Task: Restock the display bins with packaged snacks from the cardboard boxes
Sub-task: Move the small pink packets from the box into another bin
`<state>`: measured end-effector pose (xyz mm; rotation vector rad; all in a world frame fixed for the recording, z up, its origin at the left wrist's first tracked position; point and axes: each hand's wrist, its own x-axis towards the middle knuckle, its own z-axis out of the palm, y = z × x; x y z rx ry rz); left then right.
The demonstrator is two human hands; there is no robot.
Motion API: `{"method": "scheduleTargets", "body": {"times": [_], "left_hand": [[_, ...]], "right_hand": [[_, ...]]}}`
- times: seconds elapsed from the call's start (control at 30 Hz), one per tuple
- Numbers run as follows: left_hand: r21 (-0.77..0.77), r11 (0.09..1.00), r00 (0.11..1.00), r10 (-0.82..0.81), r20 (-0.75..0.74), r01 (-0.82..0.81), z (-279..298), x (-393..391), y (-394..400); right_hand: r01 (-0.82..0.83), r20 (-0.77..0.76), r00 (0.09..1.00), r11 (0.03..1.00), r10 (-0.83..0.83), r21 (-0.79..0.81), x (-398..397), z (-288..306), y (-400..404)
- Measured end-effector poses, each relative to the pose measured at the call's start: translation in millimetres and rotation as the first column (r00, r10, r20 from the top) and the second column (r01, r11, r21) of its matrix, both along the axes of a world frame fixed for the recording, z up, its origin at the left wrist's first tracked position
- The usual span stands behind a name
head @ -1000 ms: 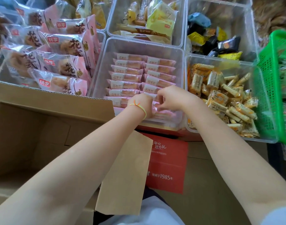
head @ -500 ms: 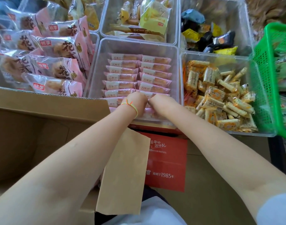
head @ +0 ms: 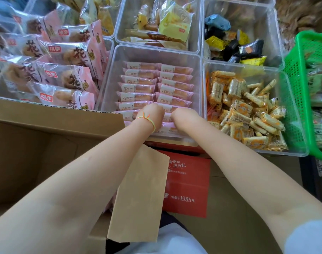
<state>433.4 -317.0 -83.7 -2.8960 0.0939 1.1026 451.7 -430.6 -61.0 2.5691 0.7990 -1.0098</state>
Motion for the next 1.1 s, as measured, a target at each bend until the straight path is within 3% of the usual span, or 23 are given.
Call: {"method": "scheduleTargets", "body": {"times": [0.13,0.2,0.33,0.47,0.57,0.63,0.73,0.8,0.9,1.1], "left_hand": [[-0.079,0.992,0.989,0.104,0.107,-0.095,0.8,-15.4,10.7],[-0.105,0.978,0.966,0.194,0.17,-0.178,3.4,-26.2,15.0],[-0.126,0.953,0.956,0.286,0.072,-0.276,3.9,-39.3,11.1],[-0.172,0.895,0.906,0.423,0.029,-0.412,4.5,-42.1,15.6],[-0.04,0.921,0.92,0.389,0.052,-0.387,13.8,-44.4,13.0],[0.013,0.942,0.931,0.328,0.162,-0.335,18.5,-44.6,6.3],[-0.063,0.964,0.918,0.263,0.295,-0.257,13.5,-47.0,5.1],[-0.156,0.958,0.927,0.274,0.257,-0.24,10.0,-50.5,9.8],[-0.217,0.95,0.922,0.279,0.269,-0.224,7.6,-57.1,12.1],[-0.112,0.991,0.977,0.097,0.19,-0.076,13.9,-67.9,7.7]], "right_hand": [[-0.03,-0.012,0.999,1.0,0.03,0.0,1.9,5.2,-5.0],[-0.003,0.067,0.998,0.995,-0.004,0.102,5.6,10.0,-6.5],[0.015,0.297,0.947,0.942,-0.12,0.335,9.0,5.1,-1.7],[0.03,0.269,0.958,0.972,-0.095,0.235,9.4,-6.0,3.2],[0.051,0.221,0.972,0.987,-0.084,0.152,15.2,-3.8,4.0],[0.078,0.259,0.959,0.987,-0.113,0.142,21.1,-2.4,3.8],[0.111,0.304,0.936,0.966,-0.18,0.233,22.5,-6.5,0.7],[0.107,0.278,0.935,0.922,-0.221,0.372,18.3,-12.3,-0.1],[0.175,0.113,0.95,0.798,-0.29,0.576,7.9,-20.7,4.7],[0.275,-0.074,0.959,0.828,-0.275,0.488,5.3,-18.7,11.8]]}}
